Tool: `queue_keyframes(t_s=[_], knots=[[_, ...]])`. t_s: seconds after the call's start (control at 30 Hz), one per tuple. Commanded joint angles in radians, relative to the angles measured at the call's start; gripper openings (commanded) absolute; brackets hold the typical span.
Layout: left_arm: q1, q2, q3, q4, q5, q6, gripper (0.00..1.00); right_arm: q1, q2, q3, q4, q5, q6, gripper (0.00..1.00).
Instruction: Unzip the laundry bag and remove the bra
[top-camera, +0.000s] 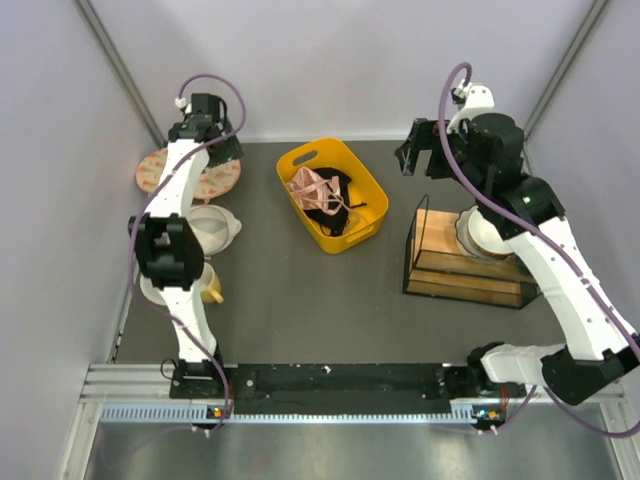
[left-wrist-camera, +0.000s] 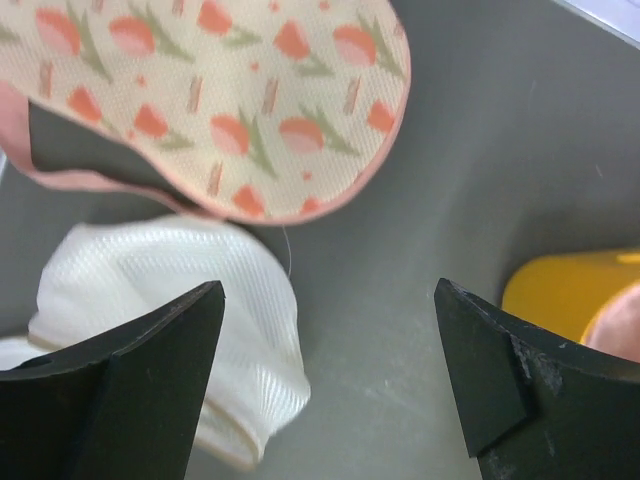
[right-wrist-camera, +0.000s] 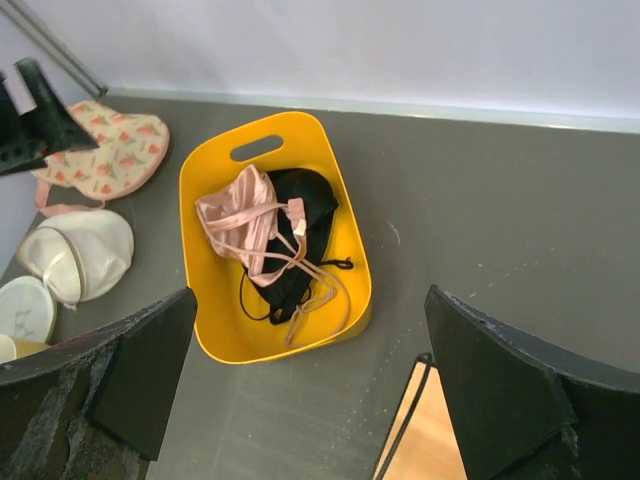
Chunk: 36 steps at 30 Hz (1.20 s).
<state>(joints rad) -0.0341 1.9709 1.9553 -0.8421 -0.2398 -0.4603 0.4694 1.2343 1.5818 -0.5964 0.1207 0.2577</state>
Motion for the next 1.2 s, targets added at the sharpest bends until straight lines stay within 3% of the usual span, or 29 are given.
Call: queue_keyframes(t_s=[0.0,0.37,0.7,0.8,0.83,0.93,0.97,1.03,1.17], knots=[[-0.084,0.161,0.162,-0.014,-0.216,0.167,0.92,0.008,0.034,0.001,0.046,-0.062,0.012,0.99],[-0.138,0.339,0.194,0.086,-0.415,0.344,0.90,0.008,0.096,0.009,0.066,-0.147,0.040,0.99],[-0.096,0.417,0.205,0.158,-0.377,0.393,0.86,0.008,0.136,0.023,0.066,-0.154,0.048,0.99],[-0.087,0.436,0.215,0.176,-0.355,0.397,0.79,0.008,0.149,0.029,0.067,-0.165,0.054,0.99],[-0.087,0.442,0.221,0.176,-0.349,0.406,0.76,0.006,0.152,0.032,0.067,-0.167,0.058,0.99],[-0.086,0.464,0.244,0.176,-0.332,0.408,0.49,0.008,0.168,0.044,0.067,-0.179,0.066,0.99],[-0.086,0.468,0.249,0.175,-0.331,0.411,0.25,0.008,0.172,0.049,0.067,-0.190,0.068,0.99],[-0.086,0.464,0.260,0.166,-0.357,0.401,0.00,0.008,0.185,0.061,0.067,-0.203,0.072,0.99],[-0.089,0.372,0.254,0.149,-0.388,0.376,0.00,0.008,0.202,0.073,0.066,-0.222,0.078,0.99]])
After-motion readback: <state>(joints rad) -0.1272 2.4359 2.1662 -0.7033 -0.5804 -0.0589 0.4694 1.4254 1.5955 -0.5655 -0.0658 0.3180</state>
